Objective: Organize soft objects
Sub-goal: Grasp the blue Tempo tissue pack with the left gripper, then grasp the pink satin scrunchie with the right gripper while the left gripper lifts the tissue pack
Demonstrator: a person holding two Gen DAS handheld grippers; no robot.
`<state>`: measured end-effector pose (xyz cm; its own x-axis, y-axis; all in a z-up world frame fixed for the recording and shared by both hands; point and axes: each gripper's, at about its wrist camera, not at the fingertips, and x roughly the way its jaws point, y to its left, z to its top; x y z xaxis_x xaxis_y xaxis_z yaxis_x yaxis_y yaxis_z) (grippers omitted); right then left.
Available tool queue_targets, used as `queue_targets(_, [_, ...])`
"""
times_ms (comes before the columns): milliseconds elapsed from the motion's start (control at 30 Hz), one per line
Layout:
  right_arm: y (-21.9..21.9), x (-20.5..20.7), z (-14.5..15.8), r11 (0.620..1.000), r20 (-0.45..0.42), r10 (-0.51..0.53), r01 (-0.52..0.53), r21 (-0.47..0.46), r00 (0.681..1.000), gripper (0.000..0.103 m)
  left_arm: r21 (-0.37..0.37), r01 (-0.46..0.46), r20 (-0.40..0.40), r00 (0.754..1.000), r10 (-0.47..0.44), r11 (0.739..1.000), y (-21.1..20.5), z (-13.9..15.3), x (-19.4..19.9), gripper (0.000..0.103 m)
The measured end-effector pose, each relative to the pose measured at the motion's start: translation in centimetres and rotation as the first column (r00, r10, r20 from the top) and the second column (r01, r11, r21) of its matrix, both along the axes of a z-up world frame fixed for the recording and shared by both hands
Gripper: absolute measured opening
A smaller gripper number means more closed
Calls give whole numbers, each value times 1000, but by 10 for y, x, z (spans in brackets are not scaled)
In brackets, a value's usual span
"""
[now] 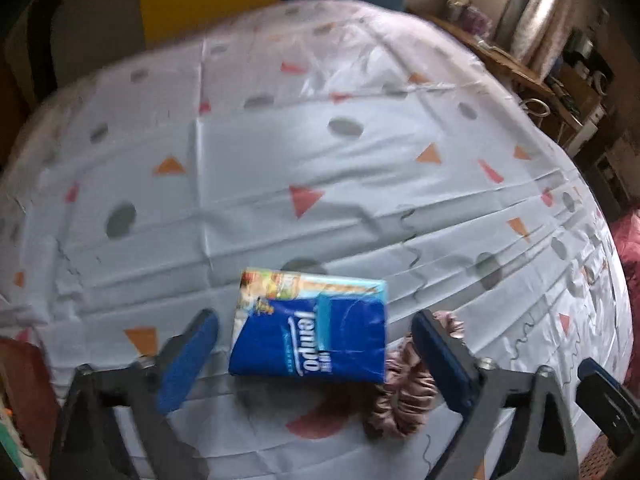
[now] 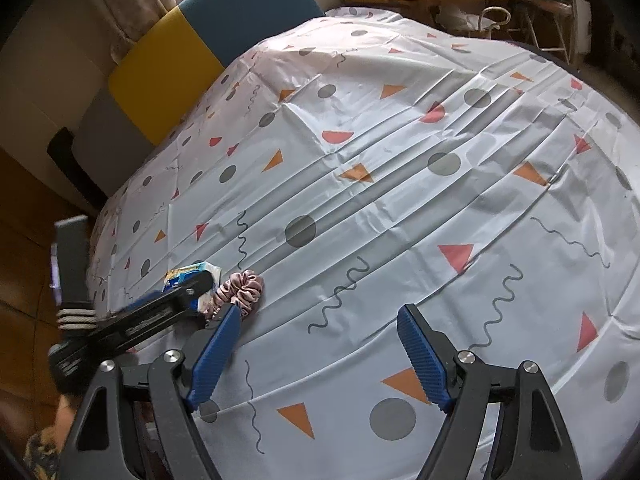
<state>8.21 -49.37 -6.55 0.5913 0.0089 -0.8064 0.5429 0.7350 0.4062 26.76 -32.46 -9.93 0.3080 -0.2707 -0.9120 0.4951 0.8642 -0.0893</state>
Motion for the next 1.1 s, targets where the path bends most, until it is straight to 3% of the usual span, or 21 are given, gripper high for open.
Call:
queue_targets(33, [1, 1, 0, 1000, -3, 4, -4, -9, 1000, 81, -12, -22, -18, 1000, 21, 1000, 4, -4, 3, 75])
queue_targets(133, [3, 2, -1, 1000, -12, 11, -11, -17, 1000, 81, -34, -6, 2, 1000, 6, 999, 14, 1, -3, 74])
queue_targets(267, [3, 1, -1, 1000, -15, 3, -4, -27, 1000, 81, -45, -73, 3, 997, 73, 996, 36, 14, -18, 74])
queue_targets(400, [0, -1, -2, 999, -22, -14, 13, -32, 1000, 81, -49, -96, 3, 995, 96, 994, 54, 23, -59, 74])
queue_targets(567, [-4, -6, -2, 999, -17, -29, 28, -19, 999, 81, 1, -1, 81, 997, 1, 1000, 56, 25, -121, 74])
queue_targets(767, [-6, -8, -4, 1000, -16, -16, 16, 12, 1000, 81, 45, 130, 191, 972, -136, 991, 63, 15, -192, 74])
queue_targets(900, [1, -3, -7, 999, -26, 31, -31, 24, 999, 81, 34, 144, 207, 967, -148, 989, 73, -4, -213, 75])
queue_targets(1100, [22, 11, -6, 987, -13, 159, -158, 31, 987, 81, -21, 162, 277, 949, -150, 987, 84, -11, -222, 75])
